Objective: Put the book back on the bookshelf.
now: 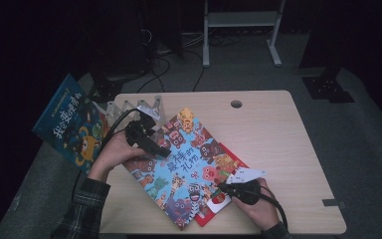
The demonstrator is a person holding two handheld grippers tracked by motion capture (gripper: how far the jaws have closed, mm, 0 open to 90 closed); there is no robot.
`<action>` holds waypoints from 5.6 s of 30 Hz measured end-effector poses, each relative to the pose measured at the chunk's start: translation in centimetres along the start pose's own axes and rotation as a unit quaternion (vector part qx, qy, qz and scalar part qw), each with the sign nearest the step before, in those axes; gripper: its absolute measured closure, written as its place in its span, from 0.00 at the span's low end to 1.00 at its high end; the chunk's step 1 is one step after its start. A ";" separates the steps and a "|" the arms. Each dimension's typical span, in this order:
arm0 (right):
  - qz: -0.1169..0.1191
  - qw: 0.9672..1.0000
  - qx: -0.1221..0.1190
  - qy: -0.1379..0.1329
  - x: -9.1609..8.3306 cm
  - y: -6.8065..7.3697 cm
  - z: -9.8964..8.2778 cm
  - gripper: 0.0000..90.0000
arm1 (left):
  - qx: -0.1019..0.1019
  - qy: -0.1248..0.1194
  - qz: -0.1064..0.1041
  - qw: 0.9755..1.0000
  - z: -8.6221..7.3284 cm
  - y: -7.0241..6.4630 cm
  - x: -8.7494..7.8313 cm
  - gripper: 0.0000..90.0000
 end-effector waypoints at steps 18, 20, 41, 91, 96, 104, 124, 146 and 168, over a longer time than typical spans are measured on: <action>0.001 1.000 0.006 -0.007 1.6 0.0 1.2 0.99 | 0.052 -0.003 0.016 0.998 3.4 -2.4 -3.0 0.16; 0.001 1.000 0.006 -0.007 1.6 0.0 1.3 0.99 | 0.056 -0.003 0.017 0.998 3.7 -2.7 -3.1 0.17; -0.005 1.000 0.001 -0.013 2.5 0.7 1.9 0.99 | 0.086 0.018 0.030 0.996 4.7 -4.7 -3.4 0.56; -0.030 0.999 -0.004 -0.031 0.3 -1.4 1.8 0.87 | 0.067 0.044 -0.044 0.996 7.4 -7.0 -4.3 0.89; -0.042 0.998 0.005 -0.040 -1.1 -2.6 1.4 0.78 | 0.058 0.050 -0.043 0.996 7.4 -7.1 -4.4 0.90; -0.063 0.996 0.025 -0.060 -3.5 -4.7 0.2 0.68 | 0.055 0.075 -0.014 0.996 7.3 -7.3 -5.1 0.90; -0.163 0.981 0.098 -0.029 -5.5 -11.8 -4.6 0.41 | 0.014 0.070 0.019 0.997 5.8 -6.5 -9.2 0.90; -0.222 0.963 0.153 0.018 -6.3 -15.0 -6.5 0.31 | -0.082 0.042 0.099 0.991 0.6 -3.6 -15.8 0.89; -0.229 0.959 0.162 0.029 -6.3 -15.5 -6.7 0.20 | -0.212 0.040 0.160 0.963 -7.3 -0.1 -19.6 0.89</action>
Point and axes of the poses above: each handheld gripper's, and its own axes: x roughly forward along the jaws, z roughly out of its top, y roughly to its left, the point moved 8 cm from there along x, roughly forward along the jaws
